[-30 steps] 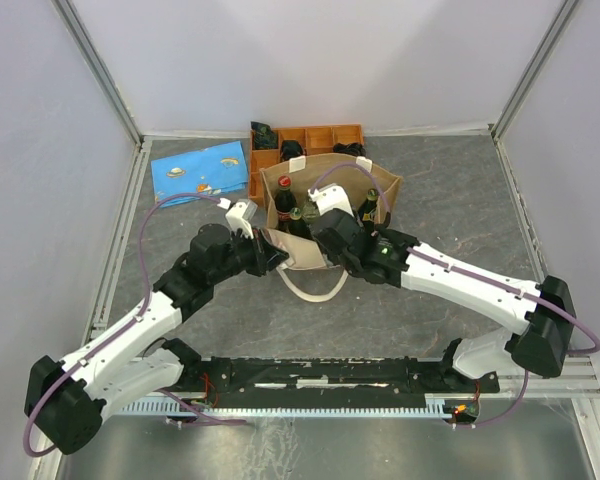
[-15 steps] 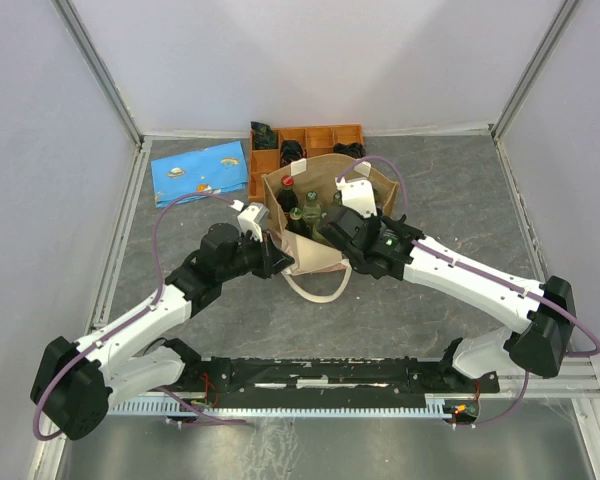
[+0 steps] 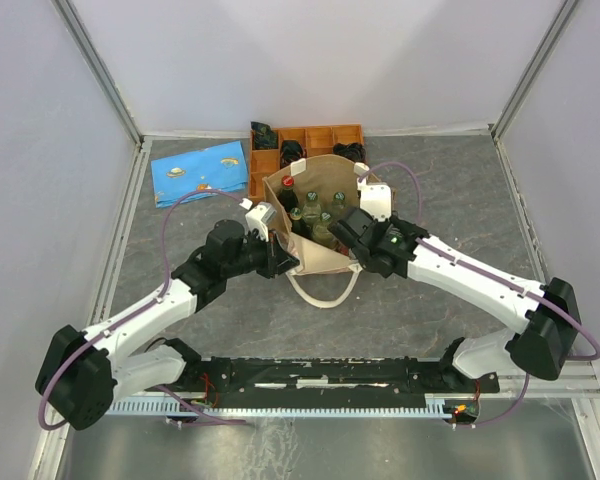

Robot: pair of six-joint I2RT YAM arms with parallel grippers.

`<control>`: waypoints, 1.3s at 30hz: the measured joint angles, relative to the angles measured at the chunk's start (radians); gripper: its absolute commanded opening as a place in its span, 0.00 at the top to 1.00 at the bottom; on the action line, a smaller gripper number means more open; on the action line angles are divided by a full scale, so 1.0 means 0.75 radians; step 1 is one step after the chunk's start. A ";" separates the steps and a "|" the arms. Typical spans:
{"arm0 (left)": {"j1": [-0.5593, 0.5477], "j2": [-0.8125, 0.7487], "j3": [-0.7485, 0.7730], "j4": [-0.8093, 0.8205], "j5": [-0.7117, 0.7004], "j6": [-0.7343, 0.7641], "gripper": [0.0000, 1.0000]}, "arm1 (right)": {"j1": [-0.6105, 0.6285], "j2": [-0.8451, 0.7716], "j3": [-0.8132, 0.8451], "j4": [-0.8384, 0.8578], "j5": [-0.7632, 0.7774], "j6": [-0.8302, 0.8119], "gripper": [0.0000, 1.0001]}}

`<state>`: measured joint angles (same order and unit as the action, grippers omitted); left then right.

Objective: Take the beverage out of the canvas bag

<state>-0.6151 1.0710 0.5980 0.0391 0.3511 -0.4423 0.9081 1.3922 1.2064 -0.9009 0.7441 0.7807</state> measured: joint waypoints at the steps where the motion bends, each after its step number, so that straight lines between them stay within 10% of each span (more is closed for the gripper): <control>1: 0.000 0.008 0.003 -0.003 0.000 0.005 0.97 | -0.011 0.000 -0.004 0.018 -0.016 0.000 0.30; 39: -0.006 0.040 0.040 -0.092 -0.027 0.044 0.97 | -0.261 0.342 0.015 0.488 -0.361 -0.176 0.35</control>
<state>-0.6193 1.1007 0.6281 -0.0296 0.3309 -0.4091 0.7120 1.6485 1.2179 -0.5346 0.4736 0.6483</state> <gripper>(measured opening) 0.149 0.717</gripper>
